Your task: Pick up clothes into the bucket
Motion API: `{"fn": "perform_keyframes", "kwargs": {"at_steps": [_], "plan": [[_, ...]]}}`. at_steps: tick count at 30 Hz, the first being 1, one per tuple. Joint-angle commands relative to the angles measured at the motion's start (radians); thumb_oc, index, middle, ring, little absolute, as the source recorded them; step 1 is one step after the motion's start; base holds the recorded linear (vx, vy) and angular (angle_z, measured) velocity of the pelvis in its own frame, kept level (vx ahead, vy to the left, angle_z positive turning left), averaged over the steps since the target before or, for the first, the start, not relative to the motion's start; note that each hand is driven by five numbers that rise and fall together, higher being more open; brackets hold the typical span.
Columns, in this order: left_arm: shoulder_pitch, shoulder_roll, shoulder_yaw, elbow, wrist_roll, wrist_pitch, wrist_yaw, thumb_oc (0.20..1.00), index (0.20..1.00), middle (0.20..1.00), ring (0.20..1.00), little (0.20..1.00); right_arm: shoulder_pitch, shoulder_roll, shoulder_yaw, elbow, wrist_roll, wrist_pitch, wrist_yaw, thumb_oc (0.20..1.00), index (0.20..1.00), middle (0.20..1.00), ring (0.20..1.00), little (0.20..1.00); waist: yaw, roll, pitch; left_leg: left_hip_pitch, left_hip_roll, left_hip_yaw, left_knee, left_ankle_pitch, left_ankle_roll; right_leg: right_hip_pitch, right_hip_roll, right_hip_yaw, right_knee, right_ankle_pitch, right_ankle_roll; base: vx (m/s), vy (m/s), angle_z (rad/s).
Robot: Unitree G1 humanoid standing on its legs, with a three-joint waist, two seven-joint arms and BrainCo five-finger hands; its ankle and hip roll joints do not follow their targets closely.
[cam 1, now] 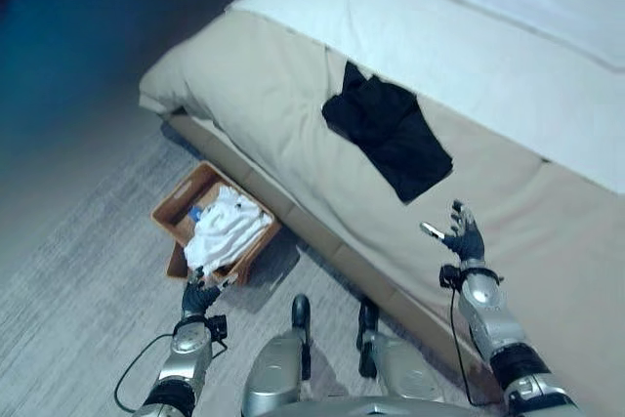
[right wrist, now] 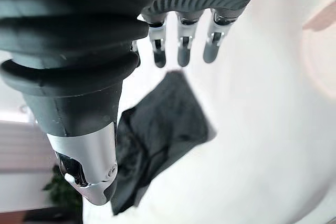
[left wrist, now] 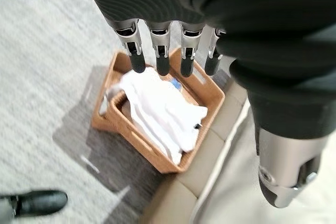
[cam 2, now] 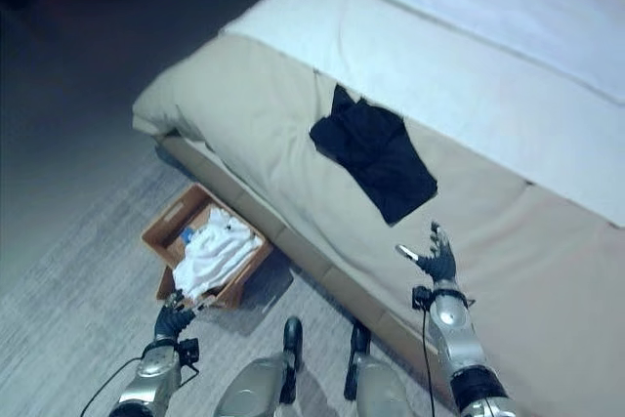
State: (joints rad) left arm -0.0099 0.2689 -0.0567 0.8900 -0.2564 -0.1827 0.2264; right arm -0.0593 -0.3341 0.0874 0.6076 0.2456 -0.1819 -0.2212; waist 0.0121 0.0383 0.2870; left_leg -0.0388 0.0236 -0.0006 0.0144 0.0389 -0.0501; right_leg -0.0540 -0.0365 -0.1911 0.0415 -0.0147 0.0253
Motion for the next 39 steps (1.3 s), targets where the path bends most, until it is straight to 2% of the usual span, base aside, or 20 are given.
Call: {"fn": "perform_keyframes", "kwargs": {"at_steps": [1, 3, 10, 20, 31, 39], "plan": [[0.012, 0.013, 0.013, 0.040, 0.015, -0.010, -0.034, 1.000, 1.000, 1.000, 1.000, 1.000, 0.023, -0.023, -0.019, -0.025, 0.034, -0.004, 0.039, 1.000, 1.000, 1.000, 1.000, 1.000, 0.003, -0.035, -0.056, -0.021, 0.001, -0.068, 0.049, -0.019, -0.007, 0.003, -0.031, -0.005, 0.092, -0.061, 0.048, 0.10, -0.066, 0.01], [0.027, -0.006, 0.017, 0.080, 0.010, 0.003, -0.059, 1.000, 1.000, 1.000, 1.000, 1.000, 0.050, -0.015, -0.023, 0.038, 0.023, 0.013, 0.053, 1.000, 1.000, 1.000, 1.000, 1.000, 0.000, -0.035, -0.087, 0.007, 0.004, -0.067, 0.051, -0.027, -0.008, 0.036, -0.024, -0.005, 0.087, -0.070, 0.044, 0.08, -0.057, 0.04], [0.060, -0.033, 0.012, 0.139, 0.029, 0.022, -0.113, 1.000, 1.000, 1.000, 1.000, 1.000, 0.094, -0.010, -0.031, 0.093, -0.014, 0.036, 0.082, 1.000, 1.000, 1.000, 1.000, 1.000, -0.008, -0.037, -0.136, 0.063, 0.006, -0.062, 0.045, -0.042, -0.007, 0.103, -0.022, -0.008, 0.060, -0.080, 0.041, 0.07, -0.034, 0.01], [0.089, -0.044, 0.017, 0.171, 0.078, 0.031, -0.102, 1.000, 1.000, 1.000, 1.000, 1.000, 0.100, -0.023, -0.020, 0.046, -0.109, 0.039, 0.060, 1.000, 1.000, 1.000, 1.000, 1.000, -0.010, -0.040, -0.154, 0.096, 0.003, -0.055, 0.027, -0.054, -0.001, 0.135, -0.020, 0.001, 0.033, -0.073, 0.045, 0.01, -0.002, 0.00], [0.102, -0.038, 0.010, 0.192, 0.099, 0.034, -0.073, 1.000, 1.000, 1.000, 1.000, 1.000, 0.010, -0.065, -0.021, -0.036, -0.138, 0.031, 0.009, 1.000, 1.000, 1.000, 1.000, 1.000, 0.002, -0.046, -0.104, 0.057, -0.010, -0.054, 0.013, -0.042, 0.009, 0.101, -0.030, 0.004, 0.008, -0.035, 0.059, -0.04, 0.032, 0.00], [0.052, -0.006, -0.038, 0.134, 0.055, 0.011, -0.031, 1.000, 1.000, 1.000, 1.000, 1.000, -0.217, -0.158, 0.032, -0.037, -0.178, 0.036, -0.063, 1.000, 1.000, 1.000, 1.000, 1.000, 0.019, -0.045, -0.008, -0.086, -0.033, -0.049, 0.049, -0.022, 0.021, -0.050, -0.049, 0.021, 0.044, 0.005, 0.069, -0.12, 0.057, -0.05]]}}
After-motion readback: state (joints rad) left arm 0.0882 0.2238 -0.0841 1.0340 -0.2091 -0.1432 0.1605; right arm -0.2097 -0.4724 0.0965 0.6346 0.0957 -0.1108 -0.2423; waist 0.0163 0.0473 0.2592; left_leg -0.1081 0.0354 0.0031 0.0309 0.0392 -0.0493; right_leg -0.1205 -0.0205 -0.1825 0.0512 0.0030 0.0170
